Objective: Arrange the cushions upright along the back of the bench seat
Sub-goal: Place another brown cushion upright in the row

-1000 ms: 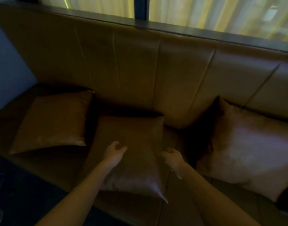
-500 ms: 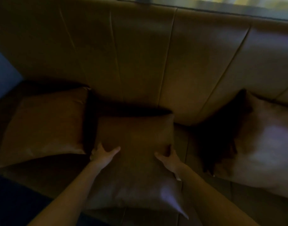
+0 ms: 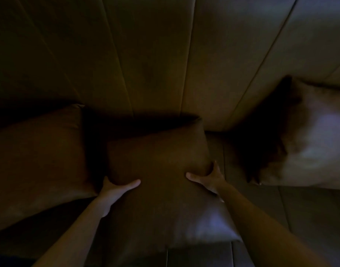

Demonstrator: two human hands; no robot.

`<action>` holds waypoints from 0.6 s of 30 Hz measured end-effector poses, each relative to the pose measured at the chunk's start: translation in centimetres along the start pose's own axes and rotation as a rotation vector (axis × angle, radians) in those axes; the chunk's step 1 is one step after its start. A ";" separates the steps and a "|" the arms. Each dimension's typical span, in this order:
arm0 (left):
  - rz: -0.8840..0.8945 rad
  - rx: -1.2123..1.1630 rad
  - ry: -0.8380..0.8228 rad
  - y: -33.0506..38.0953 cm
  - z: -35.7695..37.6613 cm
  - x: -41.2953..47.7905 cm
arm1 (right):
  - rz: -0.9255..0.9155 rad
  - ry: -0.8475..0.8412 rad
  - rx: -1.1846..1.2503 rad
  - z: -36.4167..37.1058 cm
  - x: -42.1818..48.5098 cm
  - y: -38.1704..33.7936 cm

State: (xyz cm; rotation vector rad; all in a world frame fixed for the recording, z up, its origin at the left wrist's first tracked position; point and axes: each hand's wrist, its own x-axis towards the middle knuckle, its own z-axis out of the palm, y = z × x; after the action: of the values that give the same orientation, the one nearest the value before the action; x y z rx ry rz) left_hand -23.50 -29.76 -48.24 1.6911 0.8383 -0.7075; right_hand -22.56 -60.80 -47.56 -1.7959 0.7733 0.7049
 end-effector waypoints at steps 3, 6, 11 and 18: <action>0.028 -0.007 -0.014 0.3 -0.1 -0.8 | -0.075 0.019 0.102 -0.3 -1.2 0.1; 0.113 -0.033 -0.015 0.1 0.0 -1.8 | -0.133 0.016 0.148 -0.6 -2.5 0.5; 0.255 -0.059 0.038 1.7 1.8 -3.0 | -0.180 0.072 0.267 -2.4 -4.1 1.1; 0.462 0.026 0.061 7.9 5.4 -3.8 | -0.291 0.165 0.324 -6.9 -4.2 -0.1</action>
State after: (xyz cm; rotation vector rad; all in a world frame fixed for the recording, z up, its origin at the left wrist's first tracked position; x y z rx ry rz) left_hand -19.49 -37.08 -42.29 1.8487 0.4513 -0.3520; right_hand -24.33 -66.51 -42.10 -1.6346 0.6720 0.2265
